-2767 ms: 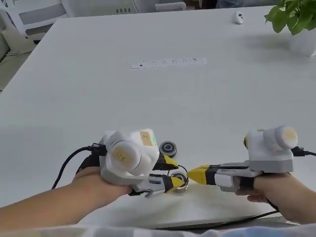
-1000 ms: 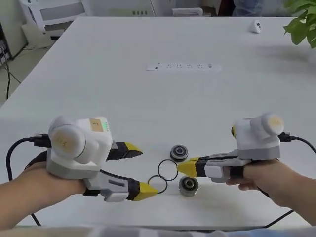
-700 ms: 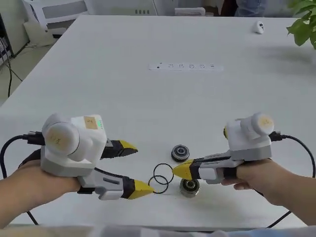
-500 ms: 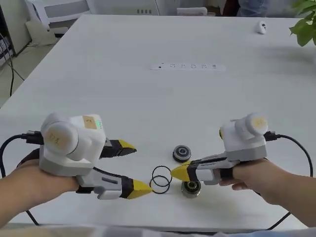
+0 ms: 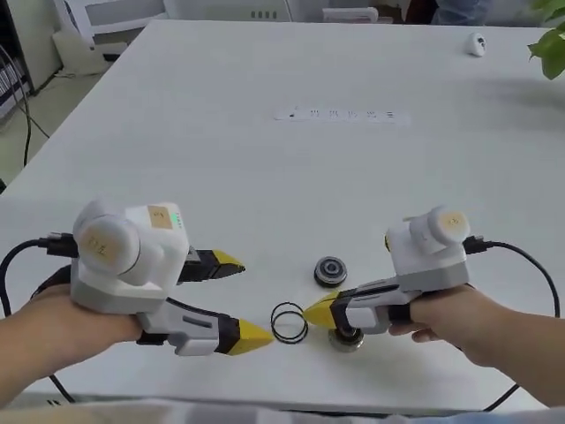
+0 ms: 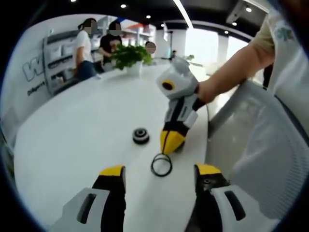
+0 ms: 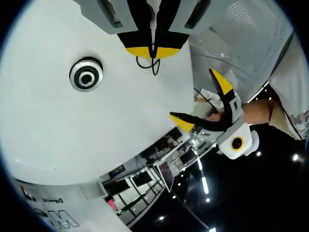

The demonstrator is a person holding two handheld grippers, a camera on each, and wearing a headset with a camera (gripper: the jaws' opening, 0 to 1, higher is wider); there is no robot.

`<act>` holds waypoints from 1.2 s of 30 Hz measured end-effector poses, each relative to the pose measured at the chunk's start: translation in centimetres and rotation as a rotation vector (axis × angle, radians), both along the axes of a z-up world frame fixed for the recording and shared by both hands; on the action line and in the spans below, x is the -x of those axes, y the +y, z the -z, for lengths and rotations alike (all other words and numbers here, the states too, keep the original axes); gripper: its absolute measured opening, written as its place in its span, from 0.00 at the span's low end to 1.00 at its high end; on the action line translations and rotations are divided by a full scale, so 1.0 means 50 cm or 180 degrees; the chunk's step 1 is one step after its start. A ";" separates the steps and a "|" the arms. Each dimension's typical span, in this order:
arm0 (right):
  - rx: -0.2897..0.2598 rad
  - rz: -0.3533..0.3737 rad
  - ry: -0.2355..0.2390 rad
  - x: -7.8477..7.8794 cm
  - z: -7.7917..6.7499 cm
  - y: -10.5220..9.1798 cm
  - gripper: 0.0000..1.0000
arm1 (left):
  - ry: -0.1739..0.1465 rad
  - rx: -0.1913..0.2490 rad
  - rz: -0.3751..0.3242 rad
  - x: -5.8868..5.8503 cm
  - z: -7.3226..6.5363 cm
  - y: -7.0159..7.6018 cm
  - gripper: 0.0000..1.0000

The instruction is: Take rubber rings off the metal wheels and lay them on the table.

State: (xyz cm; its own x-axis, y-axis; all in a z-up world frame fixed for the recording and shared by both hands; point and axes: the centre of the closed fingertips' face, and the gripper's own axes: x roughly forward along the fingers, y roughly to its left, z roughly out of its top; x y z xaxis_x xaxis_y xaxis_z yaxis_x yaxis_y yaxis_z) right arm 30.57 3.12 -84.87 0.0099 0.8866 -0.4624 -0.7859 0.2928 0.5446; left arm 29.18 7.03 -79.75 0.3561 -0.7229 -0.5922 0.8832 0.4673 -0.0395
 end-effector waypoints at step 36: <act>0.0142 0.0001 -0.0313 -0.019 0.001 -0.007 0.14 | 0.0075 -0.0040 0.0040 0.004 0.006 0.000 0.57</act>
State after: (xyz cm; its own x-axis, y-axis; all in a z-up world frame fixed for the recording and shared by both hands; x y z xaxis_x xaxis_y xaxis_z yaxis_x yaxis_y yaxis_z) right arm 31.52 2.77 -84.90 0.0574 0.8651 -0.4984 -0.8348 0.3153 0.4513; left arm 29.00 7.01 -80.03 0.3328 -0.7196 -0.6095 0.8879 0.4568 -0.0545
